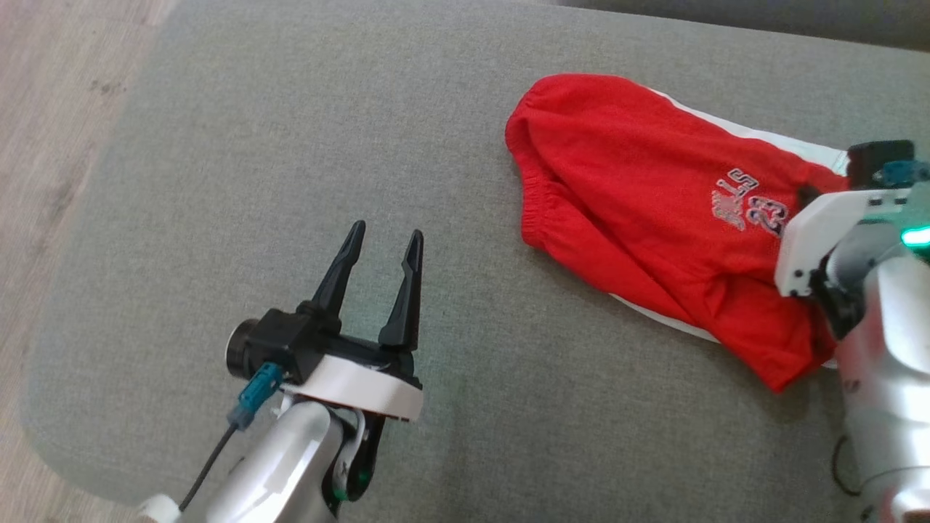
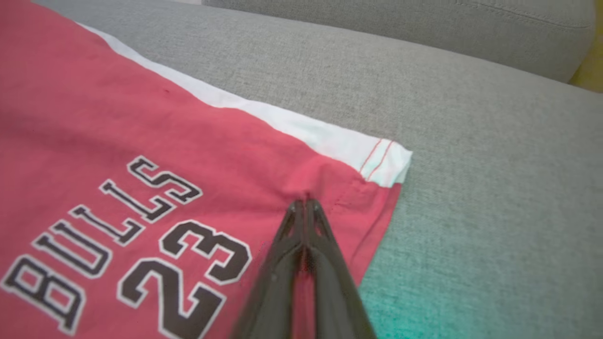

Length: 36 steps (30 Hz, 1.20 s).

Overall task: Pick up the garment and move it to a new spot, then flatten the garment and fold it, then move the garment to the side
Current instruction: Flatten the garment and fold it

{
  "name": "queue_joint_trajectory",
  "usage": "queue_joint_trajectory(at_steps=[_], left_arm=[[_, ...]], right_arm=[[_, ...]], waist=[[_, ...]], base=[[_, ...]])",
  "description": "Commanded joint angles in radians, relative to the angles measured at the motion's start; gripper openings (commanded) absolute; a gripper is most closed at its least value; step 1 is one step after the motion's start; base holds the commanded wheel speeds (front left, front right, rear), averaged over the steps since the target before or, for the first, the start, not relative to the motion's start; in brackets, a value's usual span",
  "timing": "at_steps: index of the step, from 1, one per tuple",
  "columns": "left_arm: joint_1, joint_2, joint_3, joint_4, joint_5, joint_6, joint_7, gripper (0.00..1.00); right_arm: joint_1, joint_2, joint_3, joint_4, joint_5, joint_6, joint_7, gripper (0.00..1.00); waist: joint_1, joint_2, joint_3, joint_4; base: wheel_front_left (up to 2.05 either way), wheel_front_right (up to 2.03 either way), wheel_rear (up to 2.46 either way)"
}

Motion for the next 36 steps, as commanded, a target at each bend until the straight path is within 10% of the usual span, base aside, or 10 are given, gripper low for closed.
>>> queue_joint_trajectory(at_steps=[1, 24, 25, 26, 36], left_arm=[[-0.039, 0.007, 0.042, -0.023, 0.009, -0.007, -0.01, 1.0], [-0.085, -0.072, 0.07, -0.004, 0.056, -0.072, -0.01, 1.0], [-0.086, -0.074, 0.073, -0.004, 0.058, -0.073, -0.01, 1.0], [-0.087, -0.076, 0.076, -0.003, 0.061, -0.074, -0.01, 1.0], [-0.072, -0.068, 0.137, -0.005, 0.083, -0.076, -0.01, 1.0]], right_arm=[[-0.033, -0.018, 0.021, -0.013, 0.005, -0.001, -0.011, 0.0], [-0.388, -0.253, -0.076, 0.095, -0.244, -0.001, -0.259, 0.0], [-0.395, -0.255, -0.094, 0.094, -0.265, -0.001, -0.272, 0.09], [-0.398, -0.251, -0.115, 0.095, -0.283, -0.001, -0.284, 1.0], [-0.357, -0.046, -0.245, 0.1, -0.251, -0.001, -0.53, 1.0]], waist=[[0.0, 0.0, 0.004, 0.001], [0.0, 0.0, 0.115, 0.082], [0.0, 0.0, 0.119, 0.081], [0.0, 0.0, 0.12, 0.079], [0.0, 0.0, 0.039, -0.008]], base=[[0.0, 0.0, 0.0], [0.0, 0.0, 0.0], [0.0, 0.0, 0.0], [0.0, 0.0, 0.0], [0.0, 0.0, 0.0]])
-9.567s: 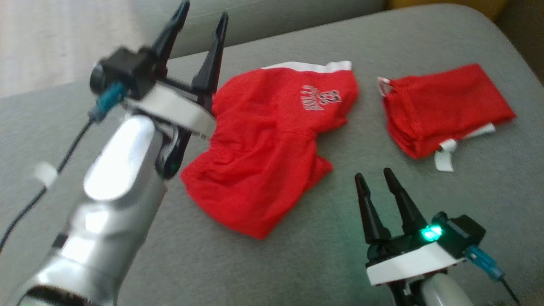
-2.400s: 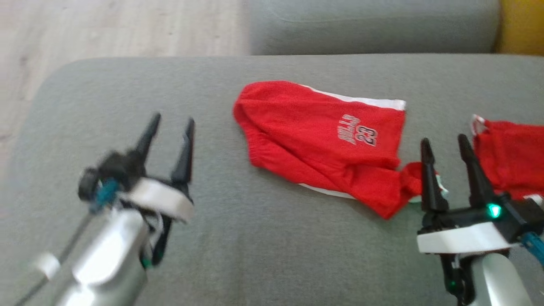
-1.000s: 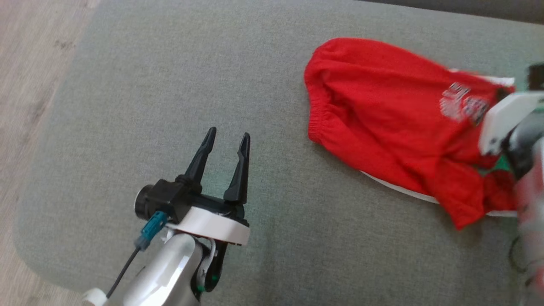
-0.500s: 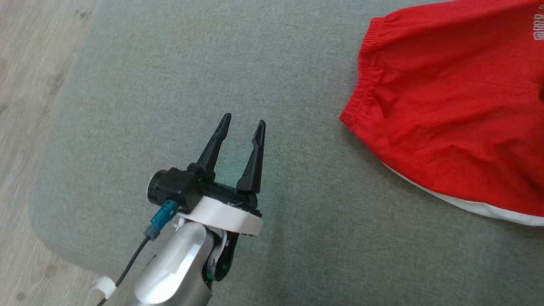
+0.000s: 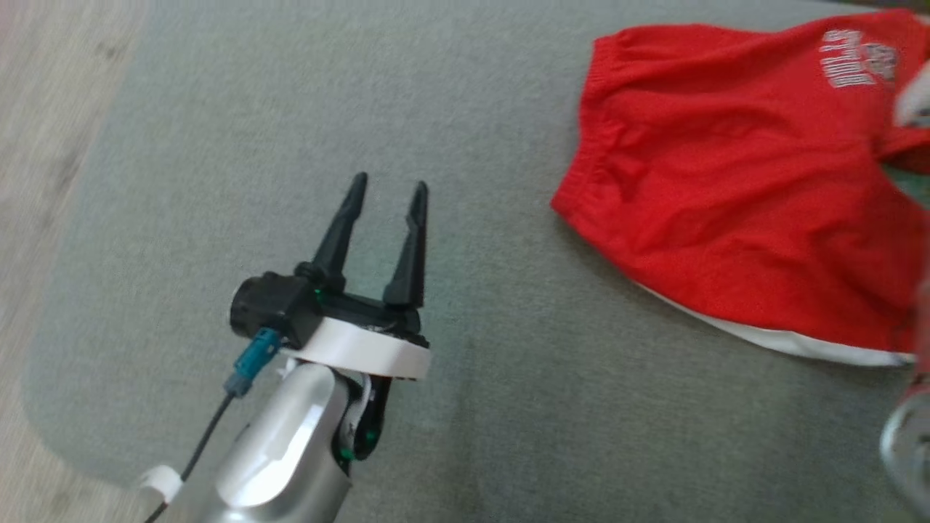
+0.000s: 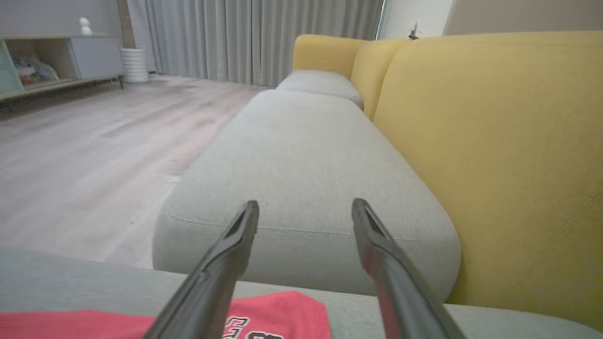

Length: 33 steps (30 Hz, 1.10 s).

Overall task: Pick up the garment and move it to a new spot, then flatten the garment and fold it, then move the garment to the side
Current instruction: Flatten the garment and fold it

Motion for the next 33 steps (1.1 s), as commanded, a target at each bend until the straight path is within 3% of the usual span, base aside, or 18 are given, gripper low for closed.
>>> queue_joint_trajectory(at_steps=[1, 5, 9, 12, 14, 17, 24, 30, 33], left_arm=[[-0.009, 0.018, 0.047, -0.033, 0.013, 0.002, -0.009, 1.0], [0.012, 0.021, 0.065, -0.031, 0.02, 0.004, -0.009, 1.0], [0.05, 0.029, 0.091, -0.03, 0.027, 0.01, -0.009, 1.0], [0.088, 0.037, 0.112, -0.033, 0.03, 0.016, -0.009, 1.0], [0.112, 0.037, 0.126, -0.034, 0.032, 0.024, -0.009, 1.0], [0.151, 0.032, 0.14, -0.042, 0.043, 0.033, -0.009, 1.0], [0.217, 0.018, 0.178, -0.049, 0.08, 0.022, -0.009, 1.0], [0.238, 0.003, 0.209, -0.042, 0.103, 0.002, -0.009, 1.0], [0.226, -0.005, 0.211, -0.032, 0.118, -0.014, -0.009, 1.0]], right_arm=[[0.015, 0.031, 0.038, -0.043, 0.024, -0.001, -0.04, 1.0], [0.102, 0.085, 0.081, -0.082, 0.091, -0.001, -0.07, 1.0], [0.248, 0.141, 0.146, -0.21, 0.208, -0.001, -0.083, 1.0], [0.39, 0.154, 0.224, -0.321, 0.316, -0.001, -0.086, 1.0], [0.489, 0.155, 0.289, -0.373, 0.458, -0.001, -0.086, 1.0], [0.642, 0.155, 0.375, -0.471, 0.541, -0.001, -0.087, 1.0], [0.885, 0.155, 0.41, -0.642, 0.591, -0.001, -0.088, 1.0], [0.918, 0.155, 0.414, -0.673, 0.587, -0.001, -0.087, 1.0], [0.896, 0.155, 0.367, -0.634, 0.588, -0.001, -0.049, 1.0]], waist=[[0.0002, 0.0, -0.043, -0.039], [0.0002, 0.0, -0.09, -0.069], [0.0002, 0.0, -0.148, -0.119], [0.0002, 0.0, -0.186, -0.158], [0.0002, 0.0, -0.206, -0.179], [0.0002, 0.0, -0.233, -0.209], [0.0002, 0.0, -0.263, -0.24], [0.0002, 0.0, -0.262, -0.244], [0.0002, 0.0, -0.245, -0.229]], base=[[0.0, 0.0, 0.0], [0.0, 0.0, 0.0], [0.0, 0.0, 0.0], [0.0, 0.0, 0.0], [0.0, 0.0, 0.0], [0.0, 0.0, 0.0], [0.0, 0.0, 0.0], [0.0, 0.0, 0.0], [0.0, 0.0, 0.0]])
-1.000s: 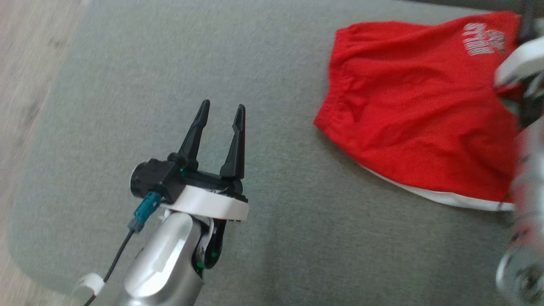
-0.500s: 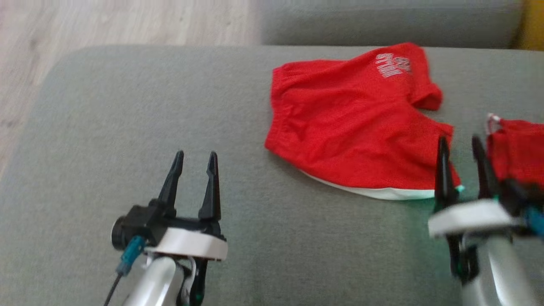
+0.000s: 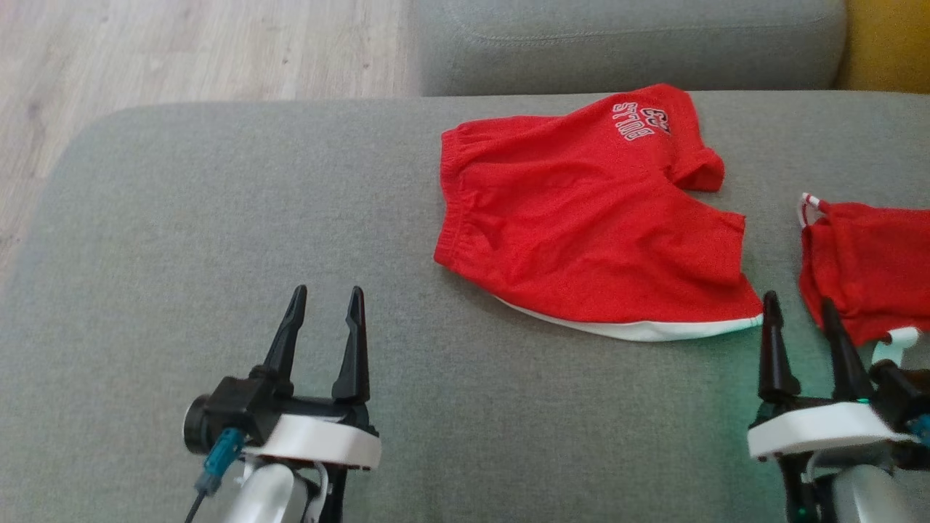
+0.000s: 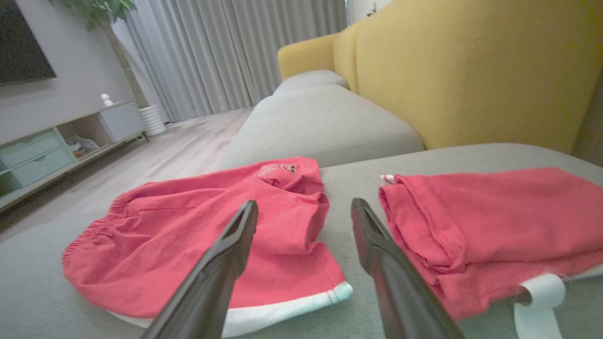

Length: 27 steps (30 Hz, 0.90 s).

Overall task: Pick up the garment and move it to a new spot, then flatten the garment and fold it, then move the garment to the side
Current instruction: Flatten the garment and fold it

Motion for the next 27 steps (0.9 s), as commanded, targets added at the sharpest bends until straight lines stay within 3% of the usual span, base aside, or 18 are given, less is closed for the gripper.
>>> queue_joint_trajectory(at_steps=[1, 7, 15, 20, 21, 22, 23, 27], left_arm=[[-0.042, 0.0, 0.036, -0.025, 0.01, -0.007, -0.008, 1.0], [-0.056, -0.007, 0.036, -0.012, 0.023, -0.023, -0.008, 1.0], [-0.073, -0.014, 0.033, -0.002, 0.034, -0.036, -0.008, 1.0], [-0.075, -0.017, 0.032, 0.003, 0.036, -0.038, -0.008, 1.0], [-0.075, -0.018, 0.031, 0.006, 0.036, -0.038, -0.008, 1.0], [-0.075, -0.018, 0.03, 0.009, 0.037, -0.039, -0.008, 1.0], [-0.073, -0.019, 0.029, 0.013, 0.037, -0.04, -0.008, 1.0], [-0.072, -0.016, 0.03, 0.026, 0.04, -0.043, -0.008, 1.0]], right_arm=[[-0.055, -0.006, 0.003, -0.008, -0.009, -0.001, 0.012, 1.0], [-0.135, -0.006, -0.072, 0.129, -0.033, -0.001, 0.093, 1.0], [-0.215, -0.006, -0.08, 0.316, -0.064, -0.001, 0.152, 1.0], [-0.234, -0.005, -0.074, 0.362, -0.098, -0.001, 0.141, 1.0], [-0.236, -0.005, -0.076, 0.368, -0.106, -0.001, 0.134, 0.75], [-0.239, -0.005, -0.079, 0.372, -0.112, -0.001, 0.124, 0.27], [-0.242, -0.005, -0.084, 0.375, -0.119, -0.001, 0.115, 0.0], [-0.249, -0.005, -0.097, 0.381, -0.14, -0.001, 0.096, 0.0]], waist=[[0.0, -0.0001, 0.014, 0.012], [0.0, -0.0001, 0.042, 0.036], [0.0, -0.0001, 0.066, 0.064], [0.0, -0.0001, 0.065, 0.068], [0.0, -0.0001, 0.064, 0.067], [0.0, -0.0001, 0.061, 0.065], [0.0, -0.0001, 0.058, 0.062], [0.0, -0.0001, 0.052, 0.045]], base=[[0.0, 0.0, 0.0], [0.0, 0.0, 0.0], [0.0, 0.0, 0.0], [0.0, 0.0, 0.0], [0.0, 0.0, 0.0], [0.0, 0.0, 0.0], [0.0, 0.0, 0.0], [0.0, 0.0, 0.0]])
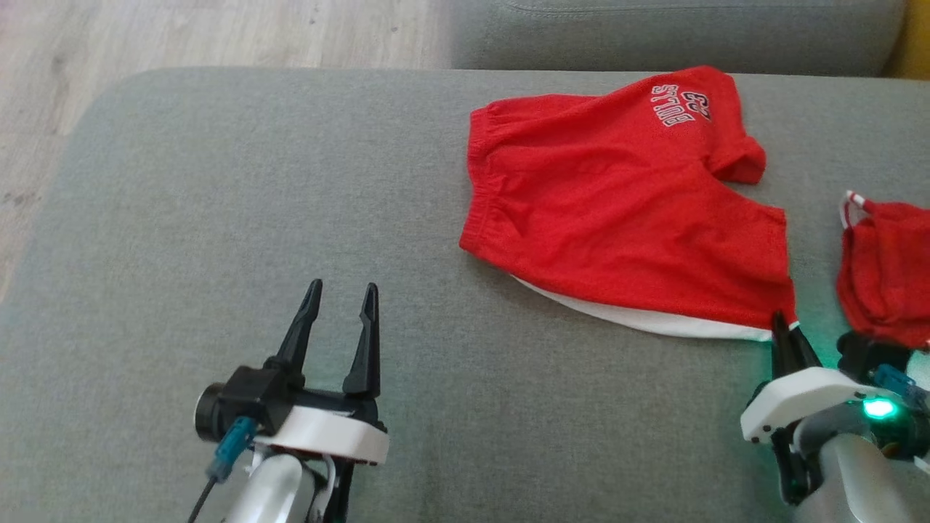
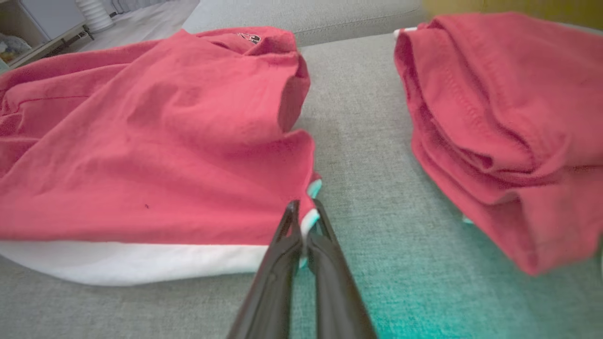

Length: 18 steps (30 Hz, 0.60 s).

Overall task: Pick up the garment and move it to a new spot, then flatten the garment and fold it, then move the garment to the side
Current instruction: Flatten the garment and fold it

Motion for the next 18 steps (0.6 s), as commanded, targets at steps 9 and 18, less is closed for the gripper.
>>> queue_joint_trajectory(at_steps=[9, 18], left_arm=[[-0.099, 0.026, -0.013, 0.022, 0.027, -0.046, 0.005, 1.0], [-0.267, 0.083, -0.187, 0.19, 0.035, -0.118, 0.13, 1.0]], right_arm=[[-0.036, -0.006, 0.015, -0.058, -0.001, -0.001, -0.011, 0.0], [-0.077, -0.006, 0.07, -0.1, 0.057, -0.001, 0.021, 0.0]], waist=[[-0.0001, -0.0001, 0.015, -0.059], [-0.0001, -0.0001, 0.084, -0.133]], base=[[0.0, 0.0, 0.0], [0.0, 0.0, 0.0]])
